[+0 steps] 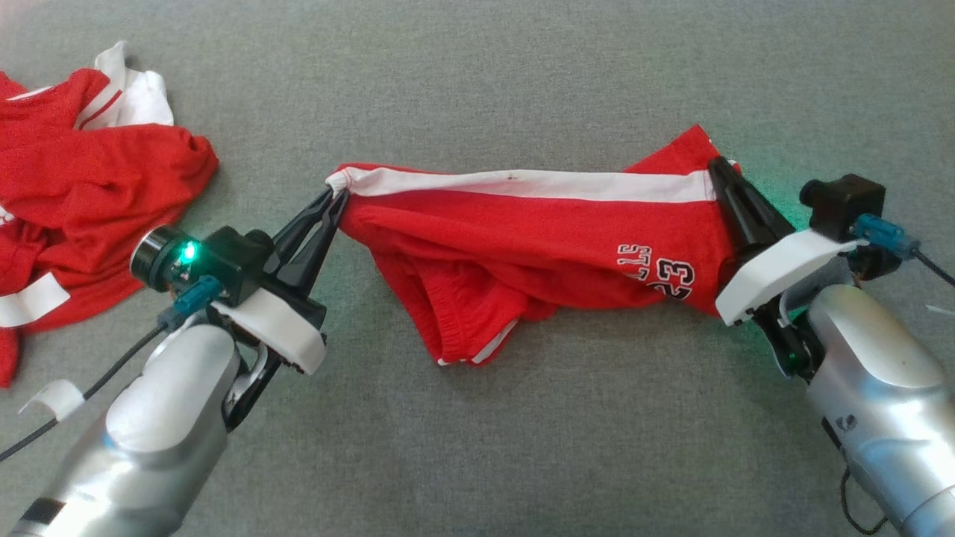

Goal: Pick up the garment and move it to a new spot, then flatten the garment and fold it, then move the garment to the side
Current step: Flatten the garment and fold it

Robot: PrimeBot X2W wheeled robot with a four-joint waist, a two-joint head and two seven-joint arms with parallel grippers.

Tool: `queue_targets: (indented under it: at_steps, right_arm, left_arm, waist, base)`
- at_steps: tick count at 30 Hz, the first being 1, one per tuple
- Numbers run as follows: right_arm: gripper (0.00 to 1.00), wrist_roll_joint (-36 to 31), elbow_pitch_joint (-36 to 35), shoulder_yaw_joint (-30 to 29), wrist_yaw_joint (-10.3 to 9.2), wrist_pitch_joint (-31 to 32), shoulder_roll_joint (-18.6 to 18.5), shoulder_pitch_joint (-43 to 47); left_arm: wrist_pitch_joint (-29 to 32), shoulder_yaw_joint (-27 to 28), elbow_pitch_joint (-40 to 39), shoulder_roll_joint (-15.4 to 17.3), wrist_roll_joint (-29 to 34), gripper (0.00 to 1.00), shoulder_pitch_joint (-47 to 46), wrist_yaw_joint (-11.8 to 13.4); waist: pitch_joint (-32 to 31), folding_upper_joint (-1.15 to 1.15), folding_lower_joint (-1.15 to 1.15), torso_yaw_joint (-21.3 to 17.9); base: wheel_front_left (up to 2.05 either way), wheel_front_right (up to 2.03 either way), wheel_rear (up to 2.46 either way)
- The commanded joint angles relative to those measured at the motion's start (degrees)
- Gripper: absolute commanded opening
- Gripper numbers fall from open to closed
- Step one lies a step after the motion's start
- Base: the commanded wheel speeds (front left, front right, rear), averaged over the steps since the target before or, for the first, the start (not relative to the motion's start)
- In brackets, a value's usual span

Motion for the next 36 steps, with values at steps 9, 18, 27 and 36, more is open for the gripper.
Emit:
queue_targets:
  at_steps: [9, 18, 27, 36]
  right_arm:
    - [0.55, 1.65, 2.73, 3.5, -0.04, -0.37, -0.11, -0.72]
    - [0.0, -1.04, -1.07, 1.84, -0.04, -0.37, -1.78, -1.42]
    - [0.0, -10.8, -12.54, -14.65, -0.04, -0.37, -7.65, -6.23]
    - [0.0, -23.49, -32.19, -31.89, -0.04, -0.37, -6.04, -11.98]
  left_arm:
    - [-1.22, 1.08, -0.5, 1.45, -0.93, 0.0, -3.1, -0.24]
    - [-2.05, 1.17, -1.25, 1.78, -0.4, 0.0, -3.43, -0.05]
    - [-2.7, 4.61, -9.55, -0.86, 6.15, 0.0, -15.41, 0.34]
    - [-2.72, 15.63, -23.56, -6.68, 16.17, 0.0, -25.22, 1.59]
  waist:
    - [-0.4, 0.0, 0.0, 0.33]
    - [-1.13, 0.0, 0.0, -0.07]
    - [-0.04, 0.0, 0.0, -2.28]
    - [2.72, 0.0, 0.0, -7.48]
  base:
    - [0.0, 0.0, 0.0]
    - [0.0, 0.0, 0.0]
    - [0.0, 0.0, 0.0]
    - [0.0, 0.0, 0.0]
